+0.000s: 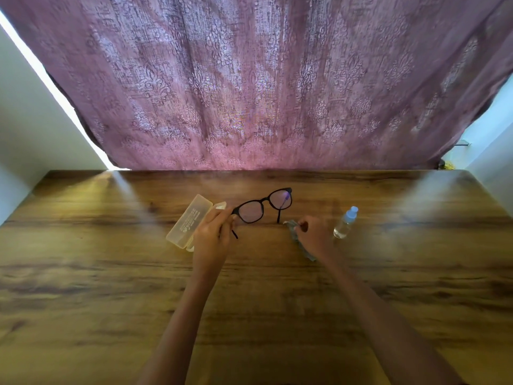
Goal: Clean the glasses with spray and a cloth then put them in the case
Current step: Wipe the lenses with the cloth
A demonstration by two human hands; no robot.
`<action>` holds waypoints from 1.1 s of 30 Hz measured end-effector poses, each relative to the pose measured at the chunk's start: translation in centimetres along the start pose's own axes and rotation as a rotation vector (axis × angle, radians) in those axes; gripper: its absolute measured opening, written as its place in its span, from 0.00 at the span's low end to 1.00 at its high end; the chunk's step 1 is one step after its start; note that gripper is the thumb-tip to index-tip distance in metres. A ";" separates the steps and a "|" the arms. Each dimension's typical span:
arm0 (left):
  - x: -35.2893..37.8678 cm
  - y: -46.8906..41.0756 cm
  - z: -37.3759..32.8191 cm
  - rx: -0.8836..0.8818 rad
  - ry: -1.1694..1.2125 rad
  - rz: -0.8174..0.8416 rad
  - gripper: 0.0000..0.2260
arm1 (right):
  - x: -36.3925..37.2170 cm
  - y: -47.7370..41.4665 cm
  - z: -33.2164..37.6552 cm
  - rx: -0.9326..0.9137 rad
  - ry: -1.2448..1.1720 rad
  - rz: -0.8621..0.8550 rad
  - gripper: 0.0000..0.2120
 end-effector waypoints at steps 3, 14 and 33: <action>0.3 -0.3 -0.3 0.014 0.001 0.013 0.11 | -0.3 1.8 0.3 -0.010 -0.051 0.018 0.04; 0.4 -0.7 -0.3 0.013 0.008 -0.002 0.10 | -7.9 7.4 5.8 -0.274 -0.337 -0.298 0.11; 0.5 -0.8 -2.1 0.103 -0.037 0.051 0.11 | -9.8 8.3 12.2 -0.567 -0.180 -0.553 0.07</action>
Point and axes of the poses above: each hand's wrist, its own y-axis away from the middle knuckle, its own x-axis out of the palm, z = x × y, the point moved 9 cm from there along -y, towards the middle knuckle, and after that the axes turned 15 degrees about y, right-handed, at the moved point
